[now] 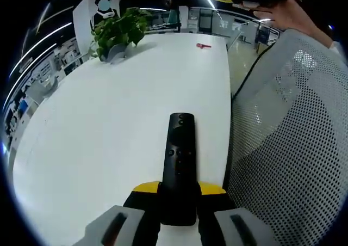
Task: Press the specified remote control buttons in sequence, fully releasing each button before pressing the next.
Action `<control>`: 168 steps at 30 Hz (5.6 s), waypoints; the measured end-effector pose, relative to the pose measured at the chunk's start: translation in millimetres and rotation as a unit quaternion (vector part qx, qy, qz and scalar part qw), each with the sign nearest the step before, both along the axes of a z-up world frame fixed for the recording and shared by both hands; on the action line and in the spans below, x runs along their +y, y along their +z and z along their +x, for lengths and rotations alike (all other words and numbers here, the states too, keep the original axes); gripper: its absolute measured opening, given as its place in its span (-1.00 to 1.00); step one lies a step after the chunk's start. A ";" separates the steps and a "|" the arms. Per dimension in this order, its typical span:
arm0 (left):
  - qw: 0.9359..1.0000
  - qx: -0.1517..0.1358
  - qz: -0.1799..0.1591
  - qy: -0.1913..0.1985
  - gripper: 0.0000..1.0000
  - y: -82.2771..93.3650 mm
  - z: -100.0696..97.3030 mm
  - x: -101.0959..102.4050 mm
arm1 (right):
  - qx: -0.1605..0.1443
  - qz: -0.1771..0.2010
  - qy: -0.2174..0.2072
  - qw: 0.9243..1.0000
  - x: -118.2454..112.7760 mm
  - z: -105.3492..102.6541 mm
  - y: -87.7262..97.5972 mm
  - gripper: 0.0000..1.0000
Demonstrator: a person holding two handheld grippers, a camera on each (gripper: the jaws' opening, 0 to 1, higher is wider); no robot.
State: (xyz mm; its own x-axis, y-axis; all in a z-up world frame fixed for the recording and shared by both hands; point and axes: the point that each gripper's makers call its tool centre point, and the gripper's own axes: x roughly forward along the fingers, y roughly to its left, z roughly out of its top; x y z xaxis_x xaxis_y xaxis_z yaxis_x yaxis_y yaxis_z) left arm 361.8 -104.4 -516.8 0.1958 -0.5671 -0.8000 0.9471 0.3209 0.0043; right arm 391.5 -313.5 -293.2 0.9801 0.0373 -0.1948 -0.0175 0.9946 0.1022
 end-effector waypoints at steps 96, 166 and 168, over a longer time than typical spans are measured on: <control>0.972 -0.090 0.166 -0.138 -0.53 -0.9 277.8 14.9 | 0.111 -0.034 -0.011 0.993 -5.4 1.5 -42.8 0.18; 0.925 -0.189 -0.194 0.267 1.00 182.5 115.0 97.8 | 0.029 -0.029 0.022 0.999 9.0 4.4 -11.8 0.93; 0.918 -0.192 -0.209 0.276 1.00 189.8 105.3 100.0 | 0.032 -0.026 0.026 0.999 10.4 4.7 -12.9 0.98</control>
State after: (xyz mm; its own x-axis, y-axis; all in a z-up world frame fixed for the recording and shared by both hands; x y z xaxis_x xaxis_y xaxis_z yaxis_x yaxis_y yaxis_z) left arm 467.1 -4.4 -326.9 0.7680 -0.5383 -0.3469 0.5939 0.8013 0.0714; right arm 396.2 -303.0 -306.1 0.9625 0.0761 -0.2604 -0.0642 0.9965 0.0538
